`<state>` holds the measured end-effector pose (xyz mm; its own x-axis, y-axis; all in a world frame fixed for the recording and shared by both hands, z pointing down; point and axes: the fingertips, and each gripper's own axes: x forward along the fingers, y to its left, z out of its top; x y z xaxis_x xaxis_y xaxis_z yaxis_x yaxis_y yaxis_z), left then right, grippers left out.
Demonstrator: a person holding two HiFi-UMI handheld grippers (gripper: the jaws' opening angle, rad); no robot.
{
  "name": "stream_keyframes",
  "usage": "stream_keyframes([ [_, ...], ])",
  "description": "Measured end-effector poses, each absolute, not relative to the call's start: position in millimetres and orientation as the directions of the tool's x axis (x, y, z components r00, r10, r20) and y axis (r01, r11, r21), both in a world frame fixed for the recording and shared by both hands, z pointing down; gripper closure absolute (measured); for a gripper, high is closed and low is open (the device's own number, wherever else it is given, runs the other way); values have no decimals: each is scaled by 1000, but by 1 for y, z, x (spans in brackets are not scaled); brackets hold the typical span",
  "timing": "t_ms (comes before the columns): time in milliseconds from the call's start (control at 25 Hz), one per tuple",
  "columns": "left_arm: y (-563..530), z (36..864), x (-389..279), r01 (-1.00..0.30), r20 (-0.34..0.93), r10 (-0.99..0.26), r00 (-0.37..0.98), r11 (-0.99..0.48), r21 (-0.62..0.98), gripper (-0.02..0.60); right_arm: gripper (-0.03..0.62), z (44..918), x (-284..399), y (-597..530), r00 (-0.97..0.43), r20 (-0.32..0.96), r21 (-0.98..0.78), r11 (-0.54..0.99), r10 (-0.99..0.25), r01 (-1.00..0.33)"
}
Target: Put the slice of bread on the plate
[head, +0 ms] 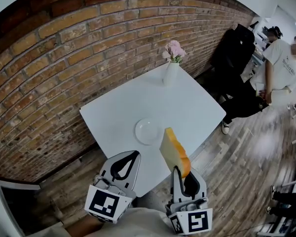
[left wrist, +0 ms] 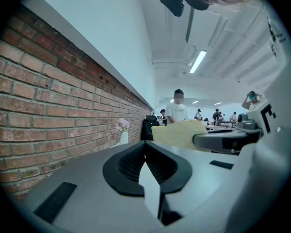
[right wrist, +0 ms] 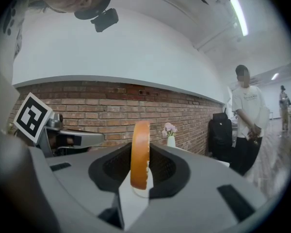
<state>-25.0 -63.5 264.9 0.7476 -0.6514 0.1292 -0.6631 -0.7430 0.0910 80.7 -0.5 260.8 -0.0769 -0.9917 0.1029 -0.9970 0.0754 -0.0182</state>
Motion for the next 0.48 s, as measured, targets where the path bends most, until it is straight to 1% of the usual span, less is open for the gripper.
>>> stream_keyframes([
  [480,-91,270,-17,-683,139,-669,730,-721,114,572,500,259,86,-37,-128,106,-16,127,-986,-992],
])
